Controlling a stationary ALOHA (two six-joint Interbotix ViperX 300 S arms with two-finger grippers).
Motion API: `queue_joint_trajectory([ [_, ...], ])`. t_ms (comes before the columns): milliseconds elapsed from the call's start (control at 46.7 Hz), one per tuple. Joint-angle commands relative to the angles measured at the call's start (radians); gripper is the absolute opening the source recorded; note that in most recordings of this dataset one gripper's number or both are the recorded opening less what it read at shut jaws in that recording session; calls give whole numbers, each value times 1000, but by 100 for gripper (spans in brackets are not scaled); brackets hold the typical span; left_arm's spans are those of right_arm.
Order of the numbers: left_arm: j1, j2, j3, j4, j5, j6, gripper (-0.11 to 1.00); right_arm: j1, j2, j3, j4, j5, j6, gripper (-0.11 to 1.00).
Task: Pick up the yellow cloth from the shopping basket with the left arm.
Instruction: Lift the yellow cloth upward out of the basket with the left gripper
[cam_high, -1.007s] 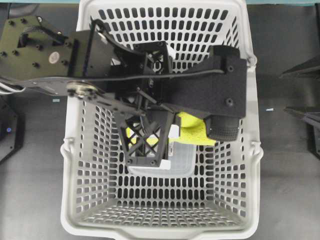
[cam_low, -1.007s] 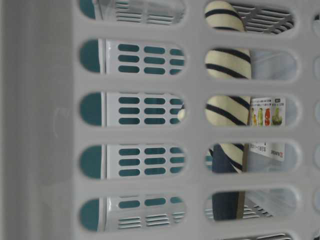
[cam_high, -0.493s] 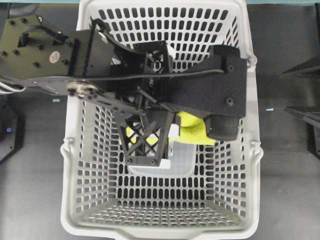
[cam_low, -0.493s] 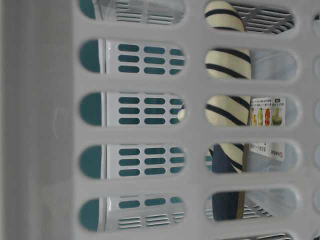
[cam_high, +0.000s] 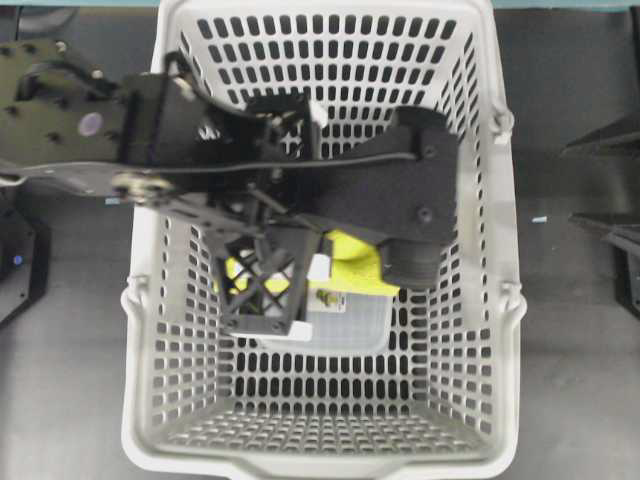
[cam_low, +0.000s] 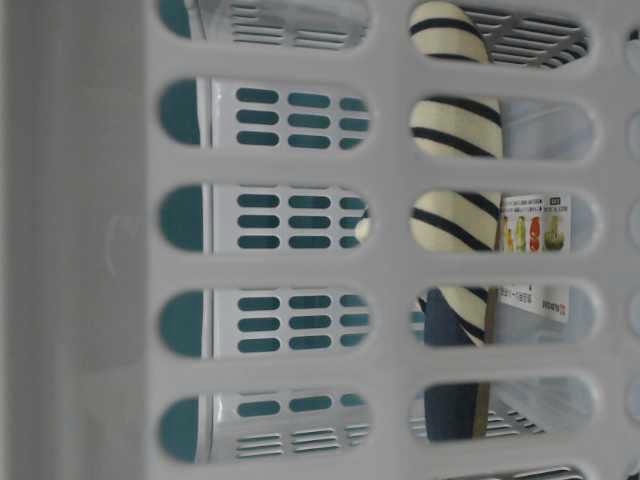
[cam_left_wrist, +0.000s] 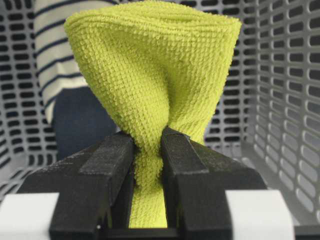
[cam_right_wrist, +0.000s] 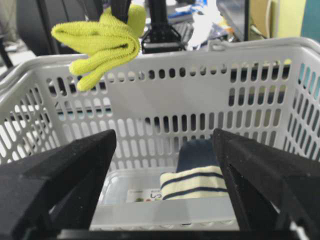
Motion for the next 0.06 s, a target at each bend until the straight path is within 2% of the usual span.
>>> queue_joint_trajectory([
  [0, -3, -71, 48, 3, -67, 0, 13, 0, 6, -12, 3, -11, 2, 75],
  [43, -3, -84, 71, 3, -91, 2, 13, 0, 6, -12, 3, -11, 2, 75],
])
